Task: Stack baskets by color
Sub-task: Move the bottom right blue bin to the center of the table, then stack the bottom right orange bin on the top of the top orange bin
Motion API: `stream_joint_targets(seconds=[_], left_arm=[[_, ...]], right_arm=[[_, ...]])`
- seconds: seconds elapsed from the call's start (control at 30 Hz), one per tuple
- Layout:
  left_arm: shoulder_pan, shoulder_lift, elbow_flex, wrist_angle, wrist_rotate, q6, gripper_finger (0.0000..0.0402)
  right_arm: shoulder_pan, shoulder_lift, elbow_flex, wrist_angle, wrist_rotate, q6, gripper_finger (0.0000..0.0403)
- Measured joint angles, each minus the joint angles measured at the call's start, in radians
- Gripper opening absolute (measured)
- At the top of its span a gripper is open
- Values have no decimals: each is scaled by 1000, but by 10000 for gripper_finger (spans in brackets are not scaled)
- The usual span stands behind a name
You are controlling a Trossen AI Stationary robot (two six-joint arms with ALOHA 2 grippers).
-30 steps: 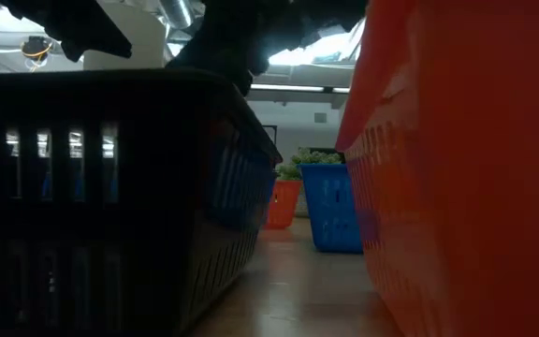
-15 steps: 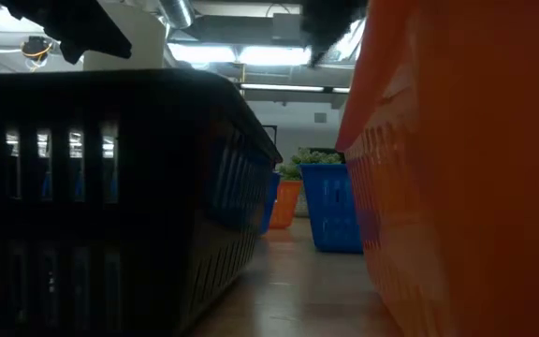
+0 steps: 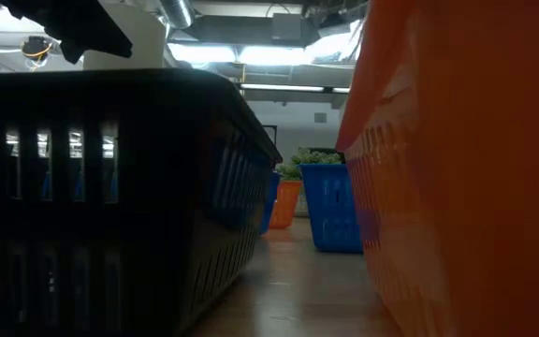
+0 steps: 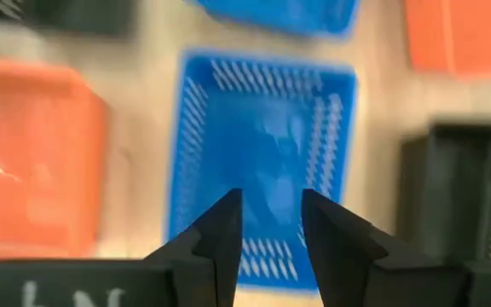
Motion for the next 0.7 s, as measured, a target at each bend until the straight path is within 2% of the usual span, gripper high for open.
stream_joint_targets(seconds=[0.2,0.4,0.7], left_arm=[[0,0,0,-1,0,-12,92],[0,0,0,-4,0,-12,92],[0,0,0,-8,0,-13,92]], right_arm=[[36,2,1,104,-1,37,121],[120,27,1,207,-2,121,121],[234,105,1,251,-3,331,121]])
